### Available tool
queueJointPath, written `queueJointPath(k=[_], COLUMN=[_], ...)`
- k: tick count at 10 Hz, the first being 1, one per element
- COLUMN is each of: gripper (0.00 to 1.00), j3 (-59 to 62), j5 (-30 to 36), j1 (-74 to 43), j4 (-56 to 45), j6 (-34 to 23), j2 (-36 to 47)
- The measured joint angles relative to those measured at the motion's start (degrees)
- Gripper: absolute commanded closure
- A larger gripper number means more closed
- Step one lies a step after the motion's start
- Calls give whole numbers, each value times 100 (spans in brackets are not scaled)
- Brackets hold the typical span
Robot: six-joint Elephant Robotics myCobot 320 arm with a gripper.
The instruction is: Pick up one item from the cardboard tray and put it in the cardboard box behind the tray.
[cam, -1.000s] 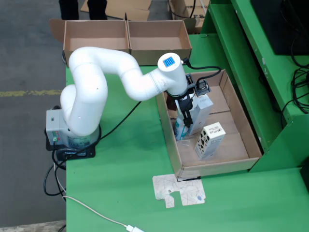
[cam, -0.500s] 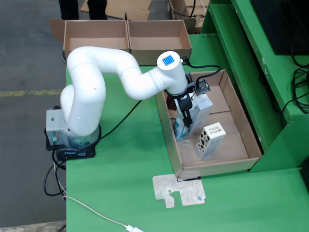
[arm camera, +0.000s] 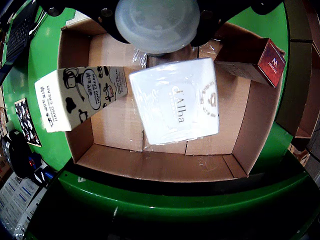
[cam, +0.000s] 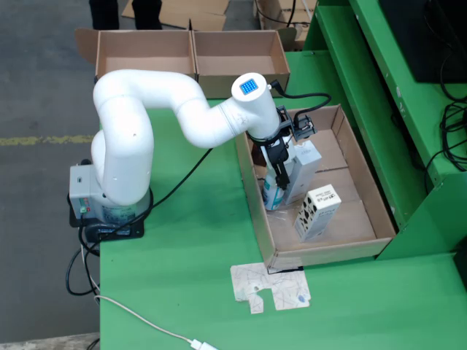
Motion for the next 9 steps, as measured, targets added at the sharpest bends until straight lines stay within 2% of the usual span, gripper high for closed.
queueJointPath(k=[9], gripper=[100], j3=[519], j5=[-88], j1=[219], j4=[-826], j6=[255], j2=[413])
